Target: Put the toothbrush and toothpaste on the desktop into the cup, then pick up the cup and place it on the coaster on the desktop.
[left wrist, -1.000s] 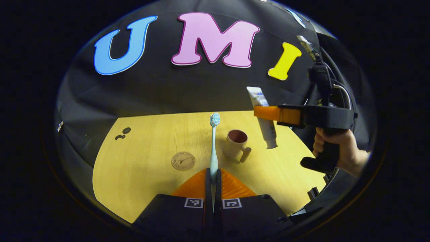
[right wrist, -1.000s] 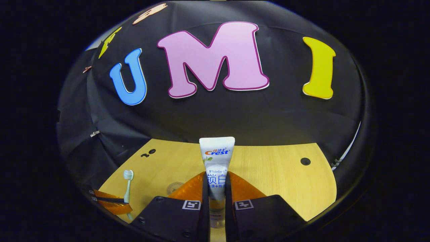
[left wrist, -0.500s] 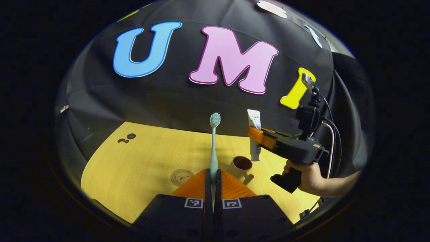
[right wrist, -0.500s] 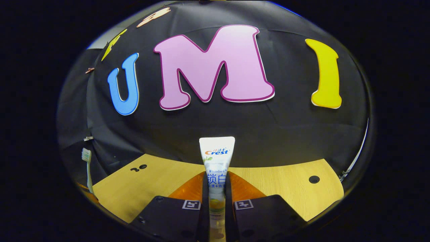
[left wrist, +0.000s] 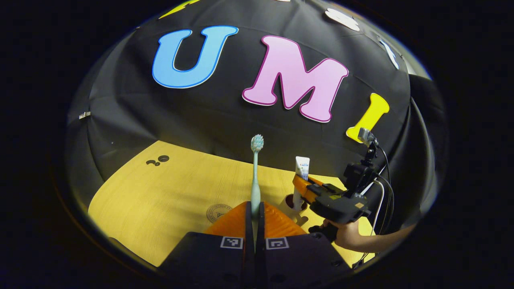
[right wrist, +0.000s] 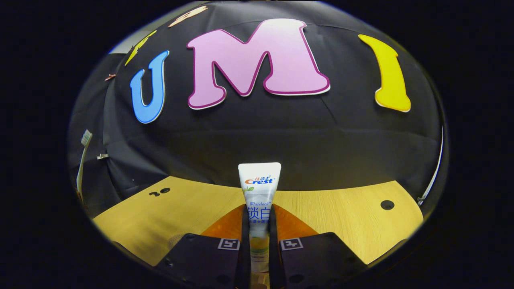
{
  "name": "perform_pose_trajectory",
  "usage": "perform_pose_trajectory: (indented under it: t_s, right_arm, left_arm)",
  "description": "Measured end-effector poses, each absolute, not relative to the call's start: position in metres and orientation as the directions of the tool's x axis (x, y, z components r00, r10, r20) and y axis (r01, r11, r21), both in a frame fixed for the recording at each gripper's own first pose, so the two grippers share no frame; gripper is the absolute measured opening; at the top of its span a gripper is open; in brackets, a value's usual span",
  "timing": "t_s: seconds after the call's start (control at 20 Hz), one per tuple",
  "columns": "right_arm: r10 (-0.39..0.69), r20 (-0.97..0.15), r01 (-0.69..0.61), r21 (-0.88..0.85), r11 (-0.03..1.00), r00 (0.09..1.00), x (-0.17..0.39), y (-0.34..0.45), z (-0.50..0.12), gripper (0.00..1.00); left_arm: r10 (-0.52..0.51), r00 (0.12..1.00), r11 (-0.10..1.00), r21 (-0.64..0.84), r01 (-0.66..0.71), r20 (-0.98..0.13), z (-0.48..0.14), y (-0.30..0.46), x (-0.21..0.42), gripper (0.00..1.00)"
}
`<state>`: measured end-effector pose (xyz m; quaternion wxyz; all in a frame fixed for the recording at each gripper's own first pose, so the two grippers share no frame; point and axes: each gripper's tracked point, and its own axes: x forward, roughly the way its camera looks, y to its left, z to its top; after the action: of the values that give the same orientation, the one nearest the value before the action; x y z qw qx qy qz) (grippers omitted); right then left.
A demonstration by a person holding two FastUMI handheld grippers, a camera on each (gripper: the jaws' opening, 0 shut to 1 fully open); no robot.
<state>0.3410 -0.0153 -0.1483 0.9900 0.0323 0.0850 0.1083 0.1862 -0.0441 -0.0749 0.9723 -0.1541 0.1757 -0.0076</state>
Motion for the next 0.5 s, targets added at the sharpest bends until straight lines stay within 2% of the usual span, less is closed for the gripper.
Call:
perform_pose_trajectory:
  t_s: [0.5]
  right_arm:
    - [0.174,-0.189,-0.161,0.084,0.983,0.966,0.341,-0.026,-0.178,0.24]
  left_arm:
    - [-0.123,0.922,0.954,-0.301,0.008,-0.366,-0.090,-0.068,0.183,0.06]
